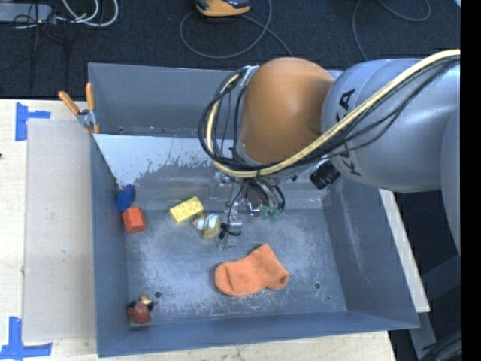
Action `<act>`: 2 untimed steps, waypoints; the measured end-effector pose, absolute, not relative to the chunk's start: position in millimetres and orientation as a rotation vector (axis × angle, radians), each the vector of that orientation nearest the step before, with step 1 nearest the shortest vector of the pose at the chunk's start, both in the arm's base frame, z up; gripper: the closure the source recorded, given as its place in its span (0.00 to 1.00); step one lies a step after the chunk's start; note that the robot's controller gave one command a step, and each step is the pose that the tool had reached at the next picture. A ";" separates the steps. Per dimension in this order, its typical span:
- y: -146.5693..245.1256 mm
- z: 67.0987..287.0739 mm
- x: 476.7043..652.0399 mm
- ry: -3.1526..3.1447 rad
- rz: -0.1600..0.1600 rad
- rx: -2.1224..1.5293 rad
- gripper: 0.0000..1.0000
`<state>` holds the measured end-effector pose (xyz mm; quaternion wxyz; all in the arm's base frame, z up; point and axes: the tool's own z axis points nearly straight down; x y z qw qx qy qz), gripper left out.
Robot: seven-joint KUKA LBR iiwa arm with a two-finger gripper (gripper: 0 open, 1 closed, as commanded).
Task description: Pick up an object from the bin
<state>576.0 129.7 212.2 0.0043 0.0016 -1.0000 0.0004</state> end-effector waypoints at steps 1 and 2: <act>128.9 217.1 577.4 -3.140 0.000 0.000 0.00; 114.9 175.4 573.9 -3.138 -0.002 0.124 0.00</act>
Offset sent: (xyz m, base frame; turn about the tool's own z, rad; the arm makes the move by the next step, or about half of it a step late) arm -0.0076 -0.0321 -0.0835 -0.1511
